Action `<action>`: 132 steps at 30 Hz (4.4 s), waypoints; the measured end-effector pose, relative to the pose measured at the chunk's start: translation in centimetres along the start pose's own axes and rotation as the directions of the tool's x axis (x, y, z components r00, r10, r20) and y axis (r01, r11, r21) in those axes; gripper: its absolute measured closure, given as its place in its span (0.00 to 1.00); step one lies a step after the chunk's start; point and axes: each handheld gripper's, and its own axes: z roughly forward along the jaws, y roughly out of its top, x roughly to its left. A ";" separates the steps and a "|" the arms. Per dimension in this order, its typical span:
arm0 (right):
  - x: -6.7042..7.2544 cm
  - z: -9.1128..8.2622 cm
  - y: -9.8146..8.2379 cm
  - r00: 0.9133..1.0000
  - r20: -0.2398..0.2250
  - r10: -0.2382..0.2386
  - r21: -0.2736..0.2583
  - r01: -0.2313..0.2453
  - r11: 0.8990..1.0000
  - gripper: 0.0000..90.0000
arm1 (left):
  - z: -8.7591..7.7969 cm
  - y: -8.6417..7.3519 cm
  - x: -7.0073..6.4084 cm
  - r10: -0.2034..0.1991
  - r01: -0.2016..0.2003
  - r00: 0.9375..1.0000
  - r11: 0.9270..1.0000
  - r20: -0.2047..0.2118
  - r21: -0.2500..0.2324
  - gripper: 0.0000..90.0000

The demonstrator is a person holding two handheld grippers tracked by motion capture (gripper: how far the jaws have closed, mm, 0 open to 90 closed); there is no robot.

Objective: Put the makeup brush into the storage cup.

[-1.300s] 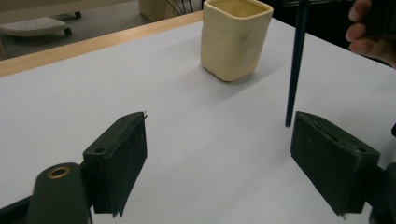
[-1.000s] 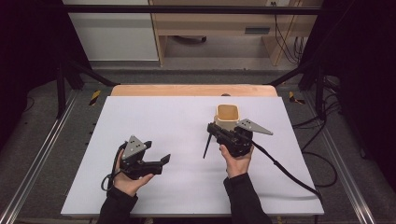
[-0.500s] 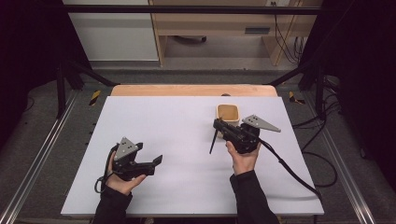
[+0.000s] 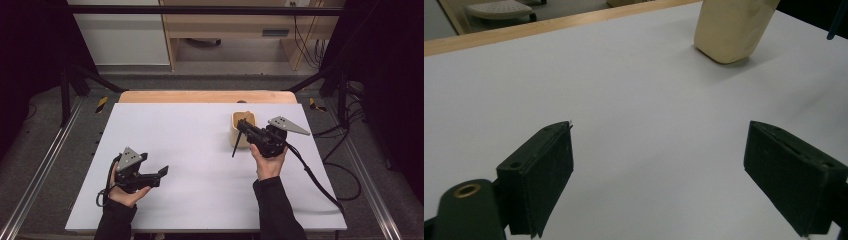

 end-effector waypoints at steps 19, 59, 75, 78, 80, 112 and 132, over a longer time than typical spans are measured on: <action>-1.0 0.2 2.1 0.998 0.047 -0.049 -0.025 0.050 0.998 0.93 | -0.4 -0.1 0.7 0.003 -0.003 0.999 1.000 -0.035 0.004 0.12; -3.7 2.3 5.8 0.984 0.154 -0.085 -0.041 0.093 0.995 0.93 | -0.6 -0.2 0.9 0.008 -0.007 0.999 1.000 -0.047 0.009 0.12; -4.9 3.7 6.1 0.975 0.199 -0.103 -0.030 0.111 0.993 0.93 | -0.6 -0.2 1.0 0.004 -0.004 0.999 1.000 -0.043 0.008 0.13; -5.1 4.1 6.0 0.974 0.203 -0.102 -0.026 0.110 0.994 0.93 | -0.6 -0.2 1.0 0.006 -0.005 0.999 1.000 -0.043 0.008 0.13; -5.3 4.3 6.0 0.973 0.207 -0.099 -0.026 0.107 0.994 0.93 | -0.6 -0.2 1.0 0.004 -0.004 0.999 1.000 -0.042 0.007 0.13; -6.9 6.6 4.1 0.967 0.238 -0.088 0.022 0.085 0.996 0.93 | -0.7 -0.2 1.2 0.000 0.000 0.999 1.000 -0.045 0.003 0.13; -7.7 7.2 2.0 0.965 0.249 -0.085 0.071 0.070 0.995 0.93 | -0.7 -0.2 1.2 0.004 -0.004 0.999 1.000 -0.047 0.006 0.13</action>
